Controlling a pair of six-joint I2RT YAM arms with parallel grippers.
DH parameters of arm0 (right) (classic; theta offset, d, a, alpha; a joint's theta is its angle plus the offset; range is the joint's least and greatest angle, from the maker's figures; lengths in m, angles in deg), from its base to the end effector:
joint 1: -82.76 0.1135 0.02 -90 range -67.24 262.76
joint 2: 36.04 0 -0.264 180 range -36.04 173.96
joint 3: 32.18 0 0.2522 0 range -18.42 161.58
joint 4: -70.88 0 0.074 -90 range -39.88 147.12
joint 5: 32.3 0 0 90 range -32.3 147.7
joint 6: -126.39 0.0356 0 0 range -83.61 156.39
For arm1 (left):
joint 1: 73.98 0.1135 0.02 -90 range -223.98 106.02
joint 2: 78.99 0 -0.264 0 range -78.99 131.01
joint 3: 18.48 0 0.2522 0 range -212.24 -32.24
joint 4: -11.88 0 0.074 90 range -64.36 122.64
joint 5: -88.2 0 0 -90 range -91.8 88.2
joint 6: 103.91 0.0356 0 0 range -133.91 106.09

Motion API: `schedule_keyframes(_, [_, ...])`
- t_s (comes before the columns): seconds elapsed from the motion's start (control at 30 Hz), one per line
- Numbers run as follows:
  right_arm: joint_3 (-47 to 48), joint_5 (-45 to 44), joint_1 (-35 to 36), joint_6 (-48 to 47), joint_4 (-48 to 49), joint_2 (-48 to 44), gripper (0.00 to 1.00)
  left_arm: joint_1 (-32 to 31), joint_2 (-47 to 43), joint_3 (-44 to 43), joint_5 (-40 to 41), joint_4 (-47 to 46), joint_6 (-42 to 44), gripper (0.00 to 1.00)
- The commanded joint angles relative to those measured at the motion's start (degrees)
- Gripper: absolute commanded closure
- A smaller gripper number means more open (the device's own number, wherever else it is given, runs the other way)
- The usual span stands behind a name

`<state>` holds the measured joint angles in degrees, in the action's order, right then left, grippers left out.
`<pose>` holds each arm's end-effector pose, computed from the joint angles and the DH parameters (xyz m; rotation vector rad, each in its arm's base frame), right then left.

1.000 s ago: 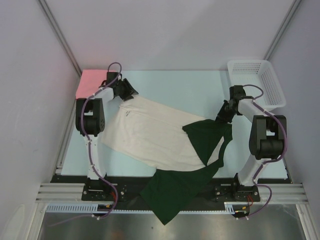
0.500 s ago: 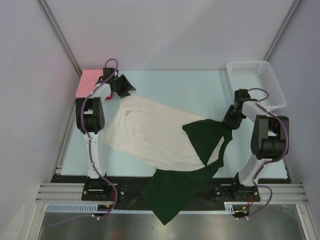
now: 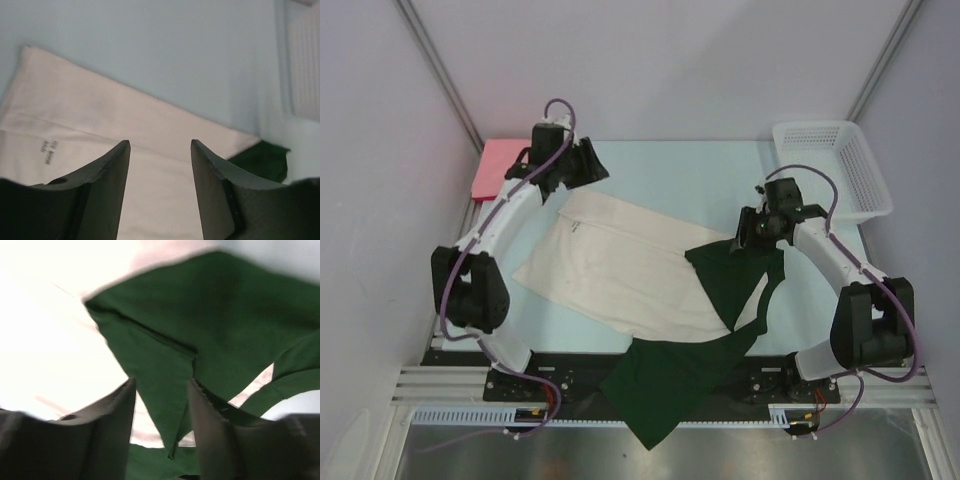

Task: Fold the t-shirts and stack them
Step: Fold the tshirt

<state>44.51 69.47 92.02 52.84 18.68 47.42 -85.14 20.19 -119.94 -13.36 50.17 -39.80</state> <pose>0.2915 0.0549 0.2528 0.0897 2.6263 0.4262 0.3932 -0.0848 0.3201 -0.1728 2.2393 -0.5783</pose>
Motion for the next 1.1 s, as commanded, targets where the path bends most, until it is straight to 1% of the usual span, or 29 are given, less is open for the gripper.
schedule_keyframes(0.0, [-6.40,6.25,-0.38,1.13,4.50,0.91,0.54,-6.32,-5.89,10.31,-4.18,0.44,-0.29,0.43])
schedule_keyframes(0.03, [-7.21,5.55,-0.38,1.13,5.29,0.91,0.55,-7.81,-7.58,12.62,-4.18,0.08,-0.82,0.44])
schedule_keyframes(0.07, [-7.74,5.28,-0.29,0.70,5.82,1.78,0.56,-10.87,-9.16,14.90,-3.57,-0.36,-1.35,0.44])
schedule_keyframes(0.1, [-8.00,5.45,-0.38,0.52,6.00,2.32,0.56,-12.38,-12.31,18.32,-3.30,-0.80,-2.23,0.44])
schedule_keyframes(0.2, [-9.32,6.42,-0.38,-0.19,7.40,3.63,0.53,-16.69,-15.23,22.47,-3.39,-1.59,-4.34,0.44])
schedule_keyframes(0.27, [-9.85,6.86,-0.38,-0.36,8.11,4.60,0.53,-19.58,-16.21,23.27,-4.26,-1.68,-4.70,0.44])
schedule_keyframes(0.37, [-9.41,6.25,-0.29,-0.36,8.99,6.27,0.53,-22.06,-17.08,24.33,-3.83,-1.42,-4.78,0.44])
schedule_keyframes(0.5, [-8.53,5.81,-0.29,-0.01,10.04,8.20,0.55,-22.33,-17.61,24.86,-3.83,-1.51,-5.23,0.47])
schedule_keyframes(0.73, [-6.60,4.49,0.67,-0.45,10.40,11.55,0.58,-22.24,-17.44,23.72,-3.39,-0.72,-4.43,0.47])
schedule_keyframes(0.77, [-6.51,4.23,0.85,-0.63,10.22,11.81,0.59,-22.33,-17.35,23.63,-3.56,-0.63,-4.35,0.47])
schedule_keyframes(0.8, [-6.42,4.31,1.20,-0.54,10.22,11.81,0.65,-22.33,-17.18,23.45,-3.65,-0.63,-4.00,0.48])
schedule_keyframes(0.87, [-6.69,5.27,1.99,-0.19,10.13,11.20,0.73,-22.24,-17.09,23.19,-3.65,-0.19,-3.64,0.49])
schedule_keyframes(0.9, [-6.60,5.45,3.21,0.16,9.87,10.68,0.82,-22.33,-17.09,23.02,-3.48,-0.01,-3.64,0.49])
schedule_keyframes(0.97, [-6.51,5.37,5.32,2.08,8.91,9.18,0.87,-22.33,-17.09,22.93,-2.95,0.34,-3.29,0.50])
schedule_keyframes(1.03, [-6.77,6.76,8.66,4.20,8.47,6.28,0.87,-22.07,-16.91,22.40,-2.08,0.95,-3.12,0.49])
schedule_keyframes(1.07, [-6.86,7.56,9.72,7.25,8.55,5.49,0.87,-21.98,-16.82,22.31,-1.90,1.04,-3.11,0.47])
